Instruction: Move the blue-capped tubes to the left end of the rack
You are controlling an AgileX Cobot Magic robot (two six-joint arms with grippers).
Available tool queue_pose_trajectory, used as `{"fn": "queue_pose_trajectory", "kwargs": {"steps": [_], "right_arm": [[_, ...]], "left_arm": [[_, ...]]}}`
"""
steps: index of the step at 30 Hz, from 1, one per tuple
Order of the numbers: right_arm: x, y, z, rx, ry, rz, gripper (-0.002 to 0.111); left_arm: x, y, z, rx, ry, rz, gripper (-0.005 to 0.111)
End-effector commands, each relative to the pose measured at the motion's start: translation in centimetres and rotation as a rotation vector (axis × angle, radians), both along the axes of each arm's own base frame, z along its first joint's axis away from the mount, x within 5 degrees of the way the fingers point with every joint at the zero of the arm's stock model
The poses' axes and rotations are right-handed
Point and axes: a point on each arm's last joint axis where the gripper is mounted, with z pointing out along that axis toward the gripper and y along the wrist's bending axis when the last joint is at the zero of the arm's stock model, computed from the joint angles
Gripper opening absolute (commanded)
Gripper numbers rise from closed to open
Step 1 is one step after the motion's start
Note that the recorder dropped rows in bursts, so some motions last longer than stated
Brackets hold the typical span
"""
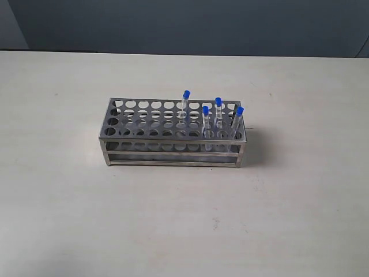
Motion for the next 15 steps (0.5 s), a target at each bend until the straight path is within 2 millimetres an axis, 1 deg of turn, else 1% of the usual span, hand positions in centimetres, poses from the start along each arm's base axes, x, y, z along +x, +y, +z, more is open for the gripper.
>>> {"fn": "queue_pose_trajectory", "kwargs": {"steps": [1,3,6,8,10,12,14,15], "right_arm": [[0.1,0.7,0.1,-0.101,0.006,0.055,-0.001],[0.0,1.3,0.9,-0.249,0.010,0.065,-0.001],[0.1,2.0,3.1,-0.468,0.039,0.073,-0.001],[0.8,2.4,4.6,-0.614,0.099,0.084,-0.001],[1.8,2.6,5.9,-0.733,0.163,0.089,-0.001],[3.3,2.7,7.1,-0.812,0.214,0.091,-0.001],[5.3,2.9,8.3,-0.884,0.266,0.101,-0.001],[6.6,3.1,8.8,-0.941,0.298,0.117,-0.001]], "left_arm": [[0.0,0.0,0.0,-0.001,-0.004,0.002,0.001],[0.0,0.0,0.0,-0.001,-0.004,0.002,0.001],[0.0,0.0,0.1,0.000,-0.006,0.000,0.001],[0.0,0.0,0.1,0.000,-0.006,0.000,0.001],[0.0,0.0,0.1,0.000,-0.006,0.000,0.001],[0.0,0.0,0.1,0.000,-0.006,0.000,0.001],[0.0,0.0,0.1,0.000,-0.006,0.000,0.001],[0.0,0.0,0.1,0.000,-0.006,0.000,0.001]]}}
